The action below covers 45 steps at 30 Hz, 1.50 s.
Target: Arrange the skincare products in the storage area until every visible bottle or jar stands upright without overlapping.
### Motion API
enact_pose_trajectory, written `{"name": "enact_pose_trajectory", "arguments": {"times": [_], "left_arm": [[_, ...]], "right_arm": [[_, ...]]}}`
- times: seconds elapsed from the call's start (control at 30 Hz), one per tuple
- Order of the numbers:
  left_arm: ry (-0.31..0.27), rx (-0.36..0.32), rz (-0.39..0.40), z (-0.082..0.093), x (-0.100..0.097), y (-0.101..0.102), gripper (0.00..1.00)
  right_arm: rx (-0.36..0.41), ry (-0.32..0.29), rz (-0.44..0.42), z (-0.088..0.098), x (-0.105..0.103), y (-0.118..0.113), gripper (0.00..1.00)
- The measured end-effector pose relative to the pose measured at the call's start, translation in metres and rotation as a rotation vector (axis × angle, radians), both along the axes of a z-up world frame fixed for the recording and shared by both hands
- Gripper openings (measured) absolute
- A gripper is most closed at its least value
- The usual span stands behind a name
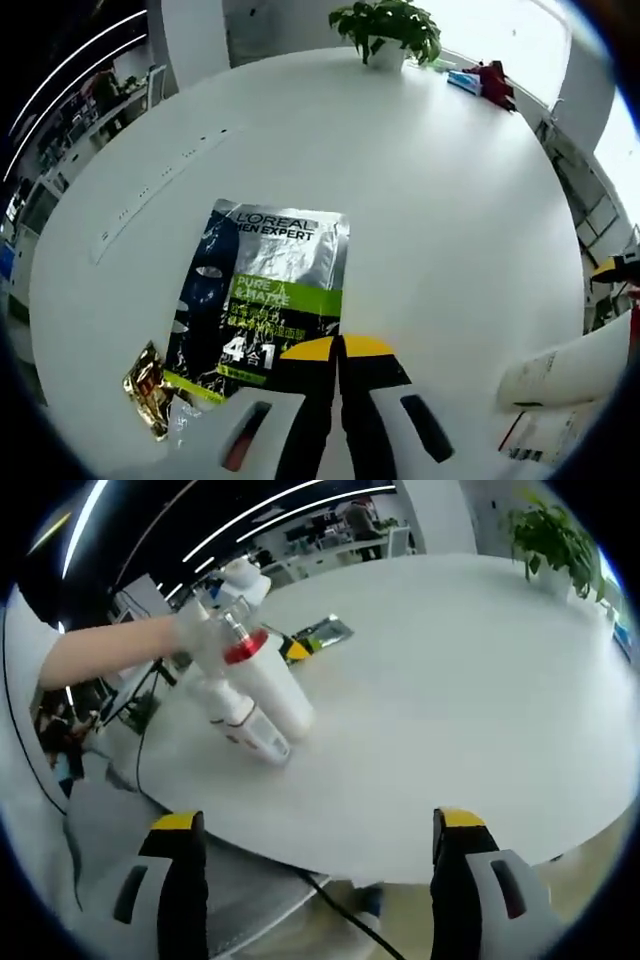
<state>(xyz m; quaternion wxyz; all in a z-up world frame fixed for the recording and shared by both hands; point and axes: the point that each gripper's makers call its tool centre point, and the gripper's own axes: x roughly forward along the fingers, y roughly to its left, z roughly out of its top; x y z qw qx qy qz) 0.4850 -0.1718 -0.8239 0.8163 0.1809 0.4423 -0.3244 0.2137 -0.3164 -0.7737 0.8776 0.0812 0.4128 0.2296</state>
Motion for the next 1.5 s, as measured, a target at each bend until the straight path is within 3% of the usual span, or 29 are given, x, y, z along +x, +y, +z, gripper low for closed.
{"name": "enact_pose_trajectory", "arguments": {"times": [0.1, 0.13, 0.17, 0.2, 0.23, 0.3, 0.33, 0.37, 0.43, 0.47, 0.53, 0.63, 0.67, 0.7, 0.77, 0.83, 0.87, 0.93, 0.97, 1.03, 1.07, 1.17, 1.23, 1.37, 1.43, 1.5], "left_arm": [[0.012, 0.004, -0.020, -0.003, 0.001, -0.001, 0.04], [0.050, -0.023, -0.021, -0.005, 0.000, -0.002, 0.04], [0.044, -0.031, -0.029, -0.003, 0.003, -0.001, 0.04], [0.034, -0.031, -0.034, 0.000, 0.005, 0.001, 0.04], [-0.016, -0.006, -0.057, 0.005, 0.007, 0.001, 0.04], [-0.084, 0.023, -0.148, 0.014, 0.008, 0.002, 0.05], [-0.085, 0.046, -0.236, 0.018, 0.006, 0.000, 0.08], [-0.095, 0.044, -0.222, 0.021, 0.006, -0.001, 0.17], [-0.082, 0.048, -0.262, 0.014, 0.007, 0.000, 0.44], [-0.080, 0.049, -0.291, 0.013, 0.002, -0.003, 0.50], [-0.067, 0.060, -0.321, 0.008, -0.010, -0.007, 0.44], [-0.089, 0.123, -0.326, 0.000, -0.005, 0.003, 0.33], [-0.158, 0.083, -0.273, 0.011, 0.007, 0.000, 0.34], [-0.094, 0.082, -0.297, 0.014, -0.004, 0.003, 0.34], [-0.092, 0.069, -0.305, 0.003, 0.006, -0.002, 0.31], [-0.067, 0.009, -0.266, -0.001, 0.005, -0.006, 0.25], [-0.051, -0.028, -0.386, 0.001, -0.002, -0.018, 0.20], [-0.009, -0.082, -0.288, -0.003, 0.001, -0.013, 0.12], [0.003, -0.105, -0.275, -0.004, 0.003, -0.011, 0.10], [0.072, -0.154, -0.182, -0.005, 0.006, -0.005, 0.09], [0.065, -0.171, -0.131, -0.008, 0.009, -0.001, 0.08], [0.040, -0.130, -0.129, -0.008, 0.008, 0.004, 0.04], [0.057, -0.140, -0.052, -0.005, 0.005, 0.009, 0.04], [0.040, -0.125, -0.045, 0.006, -0.002, 0.012, 0.03], [0.034, -0.149, -0.020, 0.012, 0.006, 0.017, 0.03], [0.026, -0.199, 0.026, 0.028, 0.003, 0.018, 0.03]], "right_arm": [[-0.008, 0.004, 0.008, 0.000, -0.003, -0.002, 0.94], [-0.009, 0.006, 0.002, 0.000, -0.004, -0.004, 0.93], [-0.008, 0.006, -0.004, 0.000, -0.004, -0.005, 0.93], [-0.007, 0.004, -0.011, 0.001, -0.004, -0.006, 0.93], [-0.007, 0.001, -0.017, 0.002, -0.004, -0.007, 0.93], [-0.006, -0.001, -0.022, 0.002, -0.004, -0.008, 0.93], [-0.007, -0.001, -0.023, 0.001, -0.004, -0.009, 0.93], [-0.007, 0.000, -0.024, 0.000, -0.004, -0.010, 0.93], [-0.001, 0.005, -0.030, -0.003, -0.004, -0.010, 0.93], [0.003, 0.005, -0.033, -0.004, -0.003, -0.010, 0.93], [0.010, 0.004, -0.035, -0.004, -0.001, -0.008, 0.93], [0.012, -0.001, -0.027, -0.002, 0.000, -0.004, 0.93], [0.011, -0.002, -0.022, -0.001, 0.000, -0.003, 0.93], [0.009, -0.004, -0.018, -0.001, 0.000, -0.004, 0.93], [0.000, -0.002, -0.017, -0.001, 0.000, -0.006, 0.93], [0.003, 0.001, -0.032, -0.003, -0.001, -0.010, 0.93], [0.008, 0.003, -0.041, -0.004, -0.002, -0.012, 0.92], [0.010, 0.008, -0.046, -0.004, -0.003, -0.013, 0.92], [0.008, 0.008, -0.047, -0.004, -0.004, -0.012, 0.92], [0.005, 0.008, -0.044, -0.003, -0.004, -0.013, 0.92], [0.004, 0.007, -0.045, -0.003, -0.004, -0.014, 0.92], [0.005, 0.005, -0.054, -0.003, -0.002, -0.016, 0.92], [0.008, 0.000, -0.053, -0.002, -0.001, -0.015, 0.92], [0.007, -0.012, -0.049, 0.002, 0.001, -0.014, 0.92], [0.010, -0.018, -0.050, 0.005, 0.002, -0.013, 0.92], [0.014, -0.024, -0.044, 0.008, 0.002, -0.010, 0.92]]}}
